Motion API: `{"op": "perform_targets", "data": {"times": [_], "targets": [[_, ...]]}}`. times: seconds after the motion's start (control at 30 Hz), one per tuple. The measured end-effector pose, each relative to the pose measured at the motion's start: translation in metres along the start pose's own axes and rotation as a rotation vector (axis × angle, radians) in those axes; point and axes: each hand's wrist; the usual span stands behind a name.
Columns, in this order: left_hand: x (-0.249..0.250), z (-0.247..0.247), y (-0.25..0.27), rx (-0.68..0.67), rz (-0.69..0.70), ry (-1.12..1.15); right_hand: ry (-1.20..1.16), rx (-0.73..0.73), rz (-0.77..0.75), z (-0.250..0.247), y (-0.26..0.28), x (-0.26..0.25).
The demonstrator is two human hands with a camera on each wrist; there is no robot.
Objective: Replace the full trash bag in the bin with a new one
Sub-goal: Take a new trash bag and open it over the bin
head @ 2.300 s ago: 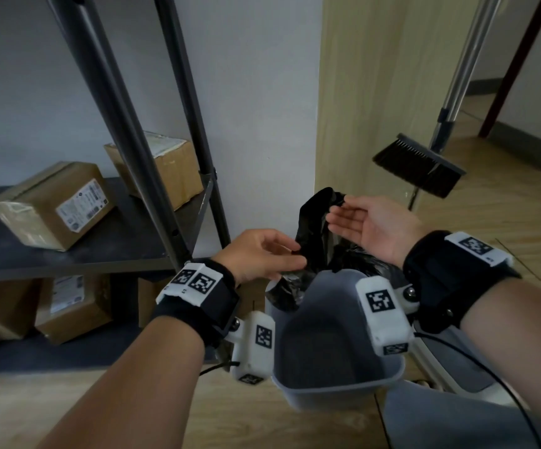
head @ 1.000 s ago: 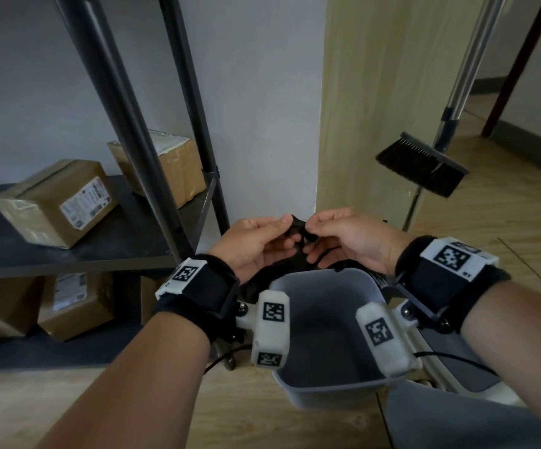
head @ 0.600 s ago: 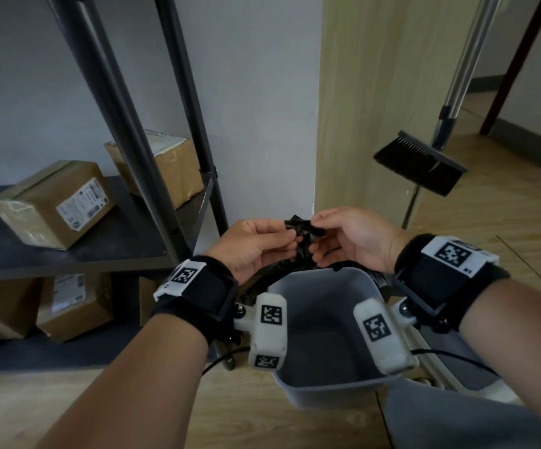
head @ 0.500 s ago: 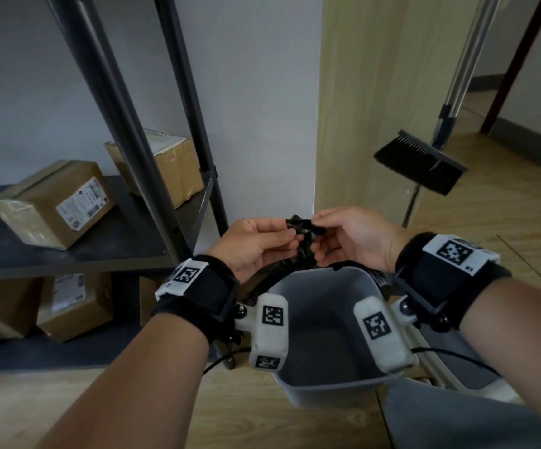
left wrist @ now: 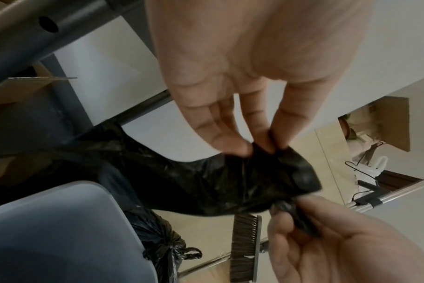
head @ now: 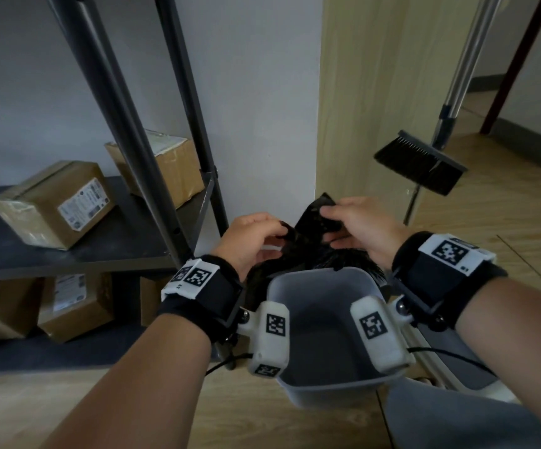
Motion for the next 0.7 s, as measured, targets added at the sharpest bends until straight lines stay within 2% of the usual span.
{"op": "perform_targets", "data": {"times": [0.1, 0.23, 0.3, 0.37, 0.47, 0.5, 0.57, 0.63, 0.7], "targets": [[0.005, -0.006, -0.001, 0.098, 0.091, 0.106, -0.074, 0.175, 0.093, -0.013, -0.008, 0.004], [0.018, -0.01, 0.004, 0.068, 0.106, 0.478, -0.106, 0.345, 0.111, -0.03, -0.017, 0.013], [0.02, -0.015, 0.0, 0.165, 0.117, 0.45, -0.157, 0.442, 0.125, -0.041, -0.022, 0.016], [0.019, -0.022, -0.007, 0.31, 0.146, 0.195, -0.227, 0.559, 0.126, -0.053, -0.025, 0.018], [0.01, -0.033, -0.012, 0.447, 0.237, -0.435, -0.342, 0.707, 0.134, -0.073, -0.026, 0.017], [0.008, -0.035, -0.012, 0.438, 0.257, -0.629, -0.425, 0.719, 0.118, -0.079, -0.028, 0.017], [0.004, -0.039, -0.009, 0.307, 0.212, -0.912, -0.651, 0.713, 0.046, -0.09, -0.03, 0.016], [0.0, -0.041, -0.011, 0.203, 0.122, -1.036, -0.765, 0.736, 0.013, -0.092, -0.029, 0.015], [-0.002, -0.04, -0.011, 0.217, 0.141, -1.017, -0.689, 0.726, 0.045, -0.089, -0.025, 0.012]]}}
Point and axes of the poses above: each hand's wrist, its own y-axis away from the middle knuckle, its own z-axis out of the palm, x = y × z, and after that the axes turned 8 degrees about -z, right-handed
